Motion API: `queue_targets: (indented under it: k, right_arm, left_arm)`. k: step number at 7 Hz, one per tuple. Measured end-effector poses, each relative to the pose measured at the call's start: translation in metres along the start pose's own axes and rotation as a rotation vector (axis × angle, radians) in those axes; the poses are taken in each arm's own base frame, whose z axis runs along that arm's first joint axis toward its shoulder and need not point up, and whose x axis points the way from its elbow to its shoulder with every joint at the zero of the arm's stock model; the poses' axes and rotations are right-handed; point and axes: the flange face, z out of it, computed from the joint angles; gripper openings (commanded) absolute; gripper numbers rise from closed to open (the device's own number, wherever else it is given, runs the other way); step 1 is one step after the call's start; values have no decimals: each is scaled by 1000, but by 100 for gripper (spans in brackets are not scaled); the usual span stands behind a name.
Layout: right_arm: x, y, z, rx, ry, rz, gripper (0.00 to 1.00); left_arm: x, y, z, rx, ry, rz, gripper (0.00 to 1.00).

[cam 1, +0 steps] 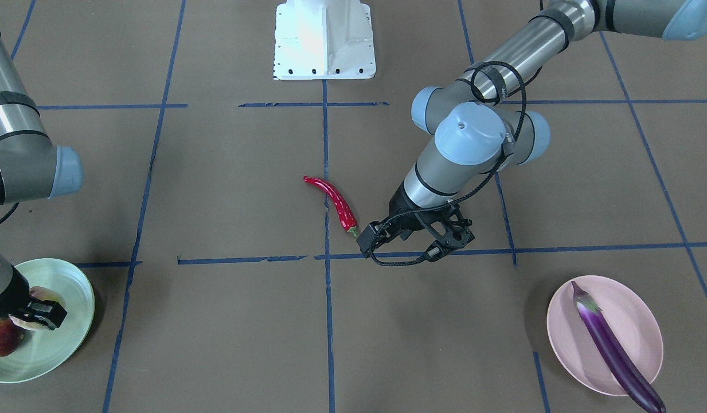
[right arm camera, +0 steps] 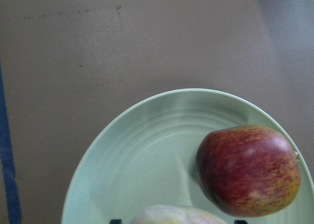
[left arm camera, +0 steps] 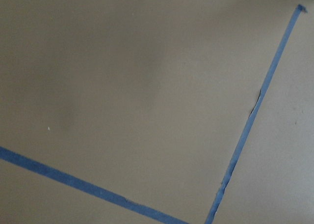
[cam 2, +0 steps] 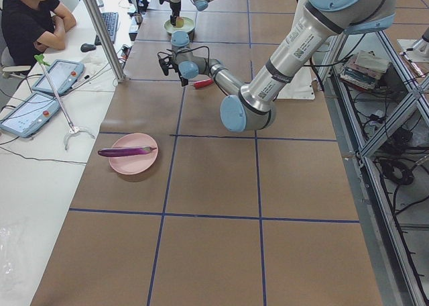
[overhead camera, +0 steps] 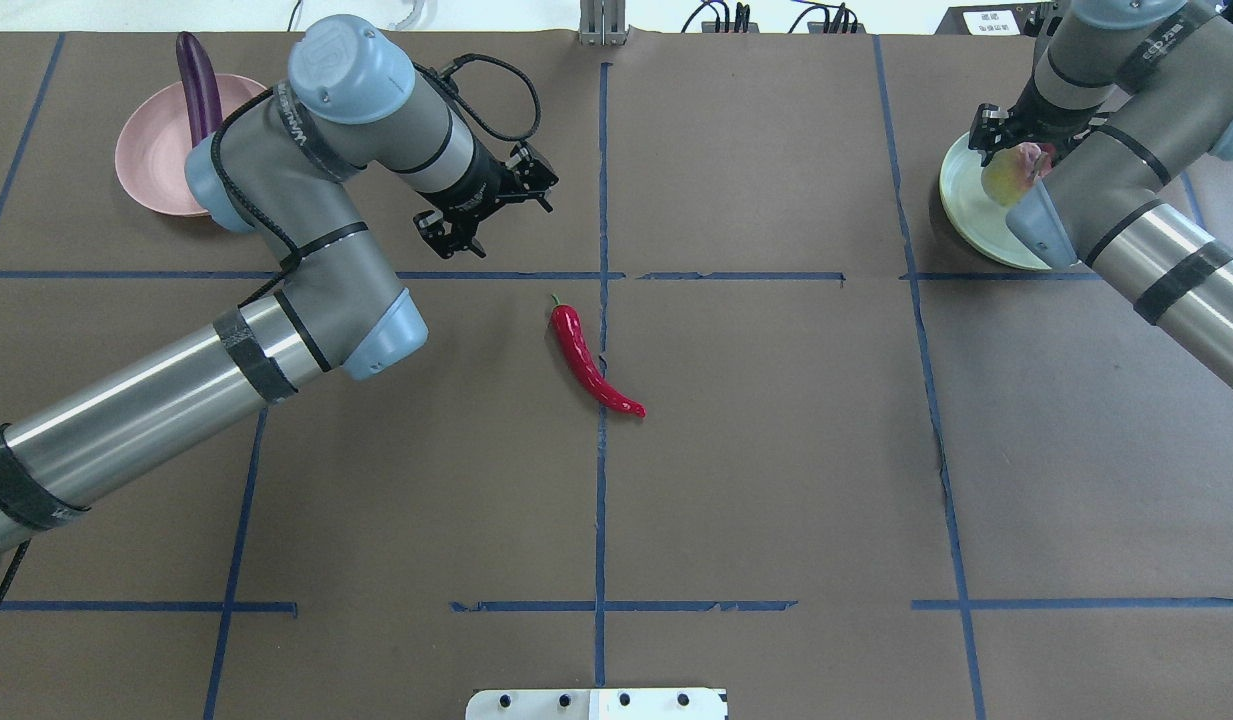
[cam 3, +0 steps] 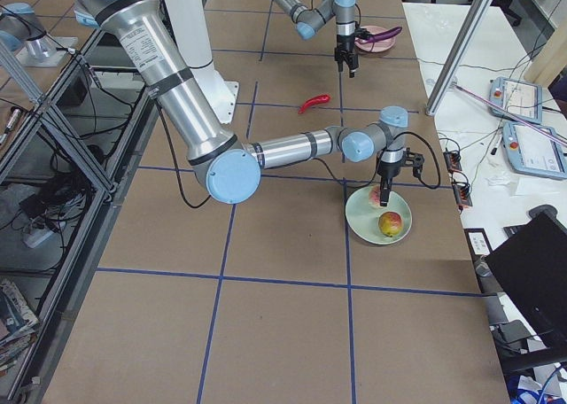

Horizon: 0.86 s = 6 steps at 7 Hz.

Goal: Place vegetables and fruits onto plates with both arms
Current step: 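Carry the peach to the green plate while the left gripper grasps the chili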

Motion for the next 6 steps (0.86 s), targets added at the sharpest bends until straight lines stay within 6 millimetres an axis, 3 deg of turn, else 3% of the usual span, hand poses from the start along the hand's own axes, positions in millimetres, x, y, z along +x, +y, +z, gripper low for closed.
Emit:
queue_targets:
  k: [3, 4, 6]
  right_arm:
    - [0, -4, -6, 14, -17, -31, 100]
    - [0, -8, -14, 20, -28, -32, 100]
    - [3, -13, -28, 26, -55, -30, 100]
  left_arm:
    - [3, 99, 52, 2, -107, 5, 99]
    - [3, 118, 62, -4, -126, 12, 84]
    - [5, 130, 71, 8, -137, 27, 49]
